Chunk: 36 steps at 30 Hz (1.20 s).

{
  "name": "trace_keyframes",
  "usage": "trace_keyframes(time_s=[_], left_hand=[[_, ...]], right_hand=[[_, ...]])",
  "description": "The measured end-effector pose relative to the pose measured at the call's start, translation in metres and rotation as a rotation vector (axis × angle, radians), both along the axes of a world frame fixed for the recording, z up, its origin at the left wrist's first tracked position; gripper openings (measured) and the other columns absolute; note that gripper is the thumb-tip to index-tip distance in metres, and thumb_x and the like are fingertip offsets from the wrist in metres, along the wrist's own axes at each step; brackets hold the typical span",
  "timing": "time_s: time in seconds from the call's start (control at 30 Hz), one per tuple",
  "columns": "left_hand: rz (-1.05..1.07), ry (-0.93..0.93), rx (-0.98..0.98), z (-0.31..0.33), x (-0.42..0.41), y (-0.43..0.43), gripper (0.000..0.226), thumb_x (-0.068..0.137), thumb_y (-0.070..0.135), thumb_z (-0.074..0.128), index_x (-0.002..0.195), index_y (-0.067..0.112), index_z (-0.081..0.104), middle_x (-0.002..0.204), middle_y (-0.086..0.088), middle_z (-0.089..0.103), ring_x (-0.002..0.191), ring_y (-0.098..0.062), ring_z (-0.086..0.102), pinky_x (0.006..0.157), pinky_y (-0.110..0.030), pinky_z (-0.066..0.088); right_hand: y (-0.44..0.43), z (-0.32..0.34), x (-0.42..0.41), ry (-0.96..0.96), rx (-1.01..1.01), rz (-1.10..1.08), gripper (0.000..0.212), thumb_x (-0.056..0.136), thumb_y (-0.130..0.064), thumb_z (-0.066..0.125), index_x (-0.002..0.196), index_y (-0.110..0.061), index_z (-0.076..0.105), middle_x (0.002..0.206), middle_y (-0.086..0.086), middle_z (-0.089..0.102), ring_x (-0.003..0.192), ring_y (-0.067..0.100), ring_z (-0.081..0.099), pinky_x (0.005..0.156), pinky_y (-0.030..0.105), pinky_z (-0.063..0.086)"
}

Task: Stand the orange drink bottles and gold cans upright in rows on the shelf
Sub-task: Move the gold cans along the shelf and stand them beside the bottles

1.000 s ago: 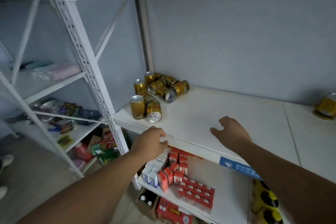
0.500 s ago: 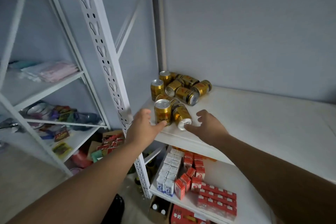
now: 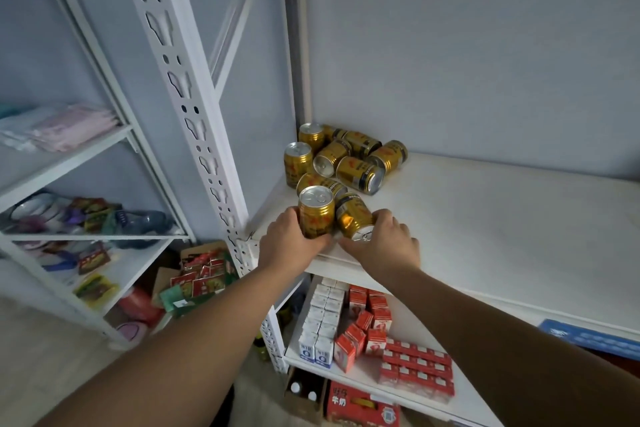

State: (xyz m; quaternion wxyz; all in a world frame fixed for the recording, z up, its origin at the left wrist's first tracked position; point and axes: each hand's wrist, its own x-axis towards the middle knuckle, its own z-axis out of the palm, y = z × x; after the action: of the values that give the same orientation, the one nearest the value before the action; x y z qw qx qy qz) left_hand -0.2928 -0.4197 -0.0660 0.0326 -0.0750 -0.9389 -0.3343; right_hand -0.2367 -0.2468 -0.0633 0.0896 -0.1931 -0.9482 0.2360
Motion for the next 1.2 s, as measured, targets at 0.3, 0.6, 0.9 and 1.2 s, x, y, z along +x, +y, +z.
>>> trace_keyframes(time_s=[0.3, 0.6, 0.9, 1.2], left_hand=[[0.065, 0.005, -0.019, -0.002, -0.004, 0.010, 0.078, 0.062, 0.078, 0.076, 0.114, 0.023, 0.057, 0.106, 0.001, 0.069, 0.101, -0.025, 0.063, 0.088, -0.048, 0.052], [0.001, 0.025, 0.048, 0.004, 0.012, 0.013, 0.067, 0.062, 0.069, 0.083, 0.107, 0.023, 0.061, 0.099, 0.001, 0.069, 0.095, -0.024, 0.063, 0.082, -0.046, 0.056], [-0.164, 0.079, 0.068, 0.017, 0.036, 0.050, 0.064, 0.064, 0.067, 0.080, 0.109, 0.026, 0.060, 0.096, 0.004, 0.069, 0.089, -0.021, 0.067, 0.079, -0.041, 0.058], [-0.385, 0.056, 0.065, 0.030, 0.079, 0.167, 0.060, 0.064, 0.066, 0.080, 0.107, 0.028, 0.062, 0.098, 0.003, 0.071, 0.090, -0.023, 0.067, 0.079, -0.042, 0.058]], right_hand=[[0.012, 0.002, 0.009, 0.081, -0.150, 0.021, 0.072, 0.076, -0.065, 0.068, 0.134, -0.029, 0.048, 0.099, -0.008, 0.062, 0.089, 0.016, 0.062, 0.079, 0.037, 0.056], [0.036, 0.016, 0.030, 0.292, -0.292, 0.002, 0.060, 0.072, -0.054, 0.077, 0.123, -0.028, 0.057, 0.086, -0.027, 0.056, 0.082, -0.002, 0.059, 0.062, 0.008, 0.037], [0.069, 0.031, 0.074, 0.431, -0.357, -0.080, 0.055, 0.070, -0.056, 0.073, 0.116, -0.037, 0.052, 0.097, -0.022, 0.061, 0.088, -0.001, 0.060, 0.064, 0.018, 0.046], [0.156, 0.048, 0.157, 0.519, -0.336, -0.253, 0.044, 0.071, -0.055, 0.072, 0.108, -0.042, 0.052, 0.097, -0.018, 0.062, 0.086, -0.001, 0.060, 0.065, 0.019, 0.046]])
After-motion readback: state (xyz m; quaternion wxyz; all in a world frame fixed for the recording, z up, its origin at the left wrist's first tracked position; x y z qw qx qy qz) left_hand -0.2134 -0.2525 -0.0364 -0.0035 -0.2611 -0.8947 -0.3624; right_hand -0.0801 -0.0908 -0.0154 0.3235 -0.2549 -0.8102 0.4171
